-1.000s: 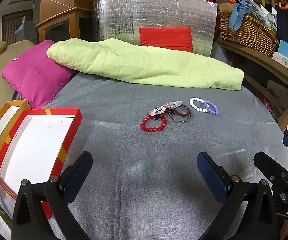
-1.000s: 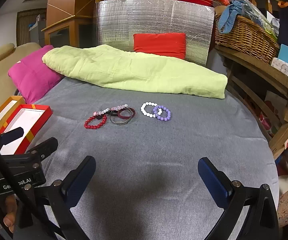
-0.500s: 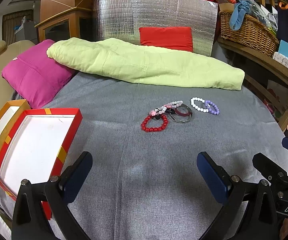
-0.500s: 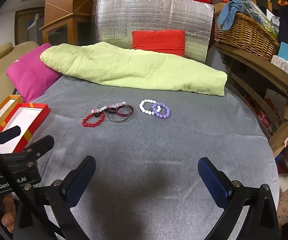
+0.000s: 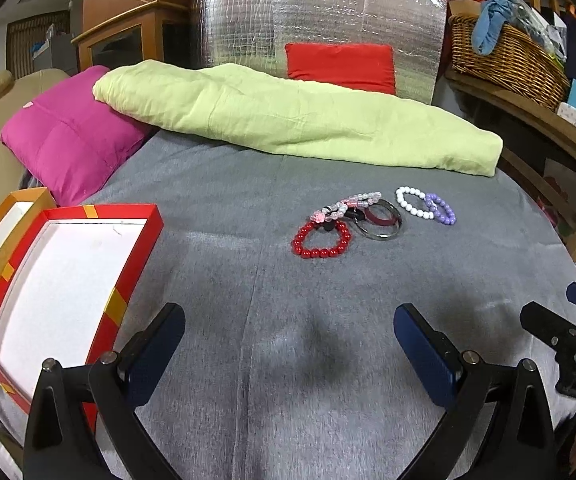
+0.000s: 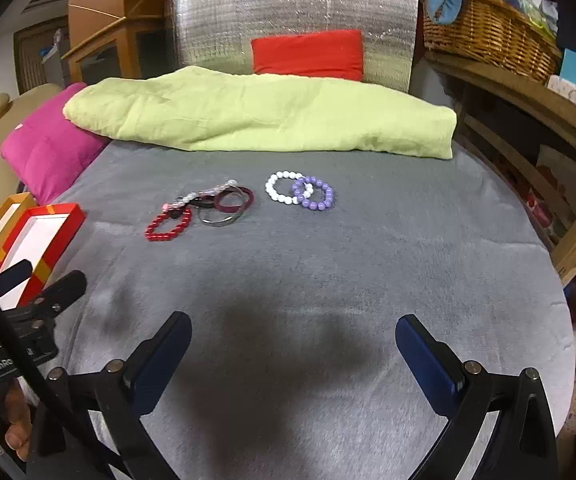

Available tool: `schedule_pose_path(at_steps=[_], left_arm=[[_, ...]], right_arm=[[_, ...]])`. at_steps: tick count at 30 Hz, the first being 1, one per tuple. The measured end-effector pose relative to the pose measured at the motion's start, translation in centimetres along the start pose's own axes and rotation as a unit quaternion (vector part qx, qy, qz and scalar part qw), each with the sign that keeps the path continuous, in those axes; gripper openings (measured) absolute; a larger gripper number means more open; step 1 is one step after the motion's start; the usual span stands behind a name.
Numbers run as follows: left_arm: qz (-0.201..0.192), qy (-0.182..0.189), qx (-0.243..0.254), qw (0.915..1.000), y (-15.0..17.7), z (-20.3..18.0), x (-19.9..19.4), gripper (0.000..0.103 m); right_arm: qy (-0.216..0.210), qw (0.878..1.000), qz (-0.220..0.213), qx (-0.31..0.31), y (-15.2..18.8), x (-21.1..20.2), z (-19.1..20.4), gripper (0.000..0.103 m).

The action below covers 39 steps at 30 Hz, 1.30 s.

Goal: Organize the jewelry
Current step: 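Reach the right gripper to the purple beaded bracelet and grasp it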

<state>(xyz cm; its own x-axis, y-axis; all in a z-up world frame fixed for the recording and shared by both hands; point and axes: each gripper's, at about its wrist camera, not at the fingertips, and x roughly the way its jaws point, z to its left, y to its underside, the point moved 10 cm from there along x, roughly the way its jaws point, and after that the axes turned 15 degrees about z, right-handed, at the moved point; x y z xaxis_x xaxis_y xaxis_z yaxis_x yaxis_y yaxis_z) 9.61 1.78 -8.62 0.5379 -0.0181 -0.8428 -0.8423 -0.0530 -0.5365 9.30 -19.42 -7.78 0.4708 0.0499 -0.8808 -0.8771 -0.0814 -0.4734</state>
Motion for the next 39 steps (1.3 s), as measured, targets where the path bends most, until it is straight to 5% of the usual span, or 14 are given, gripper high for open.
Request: schedule_pose_path(at_steps=[10, 14, 19, 21, 29, 32, 39], left_arm=[[0.017, 0.011, -0.027, 0.9994, -0.5, 0.9, 2.7, 0.103], [0.017, 0.013, -0.021, 0.9996, -0.4, 0.5, 3.0, 0.103], [0.025, 0.03, -0.025, 0.9989, -0.6, 0.3, 3.3, 0.103], [0.026, 0.035, -0.027, 0.9987, -0.7, 0.3, 3.4, 0.103], [0.027, 0.037, -0.018, 0.9988, -0.4, -0.2, 3.3, 0.103], [0.028, 0.034, -0.018, 0.9989, -0.4, 0.0, 3.4, 0.103], [0.025, 0.025, -0.021, 0.9992, -0.5, 0.4, 3.5, 0.103]], right_arm=[[-0.05, 0.995, 0.059, 0.069, -6.6, 5.2, -3.6, 0.076], [-0.069, 0.986, 0.102, 0.111, -10.0, 9.2, -5.1, 0.057], [-0.069, 0.978, 0.142, 0.14, -12.6, 13.3, -6.3, 0.046], [-0.059, 0.976, 0.154, 0.14, -13.3, 14.4, -6.3, 0.033], [-0.02, 0.975, 0.189, 0.115, -14.0, 16.7, -5.9, 0.026], [-0.008, 0.976, 0.197, 0.093, -14.1, 16.8, -5.6, 0.011], [-0.028, 0.979, 0.189, 0.072, -12.8, 14.8, -5.8, 0.01]])
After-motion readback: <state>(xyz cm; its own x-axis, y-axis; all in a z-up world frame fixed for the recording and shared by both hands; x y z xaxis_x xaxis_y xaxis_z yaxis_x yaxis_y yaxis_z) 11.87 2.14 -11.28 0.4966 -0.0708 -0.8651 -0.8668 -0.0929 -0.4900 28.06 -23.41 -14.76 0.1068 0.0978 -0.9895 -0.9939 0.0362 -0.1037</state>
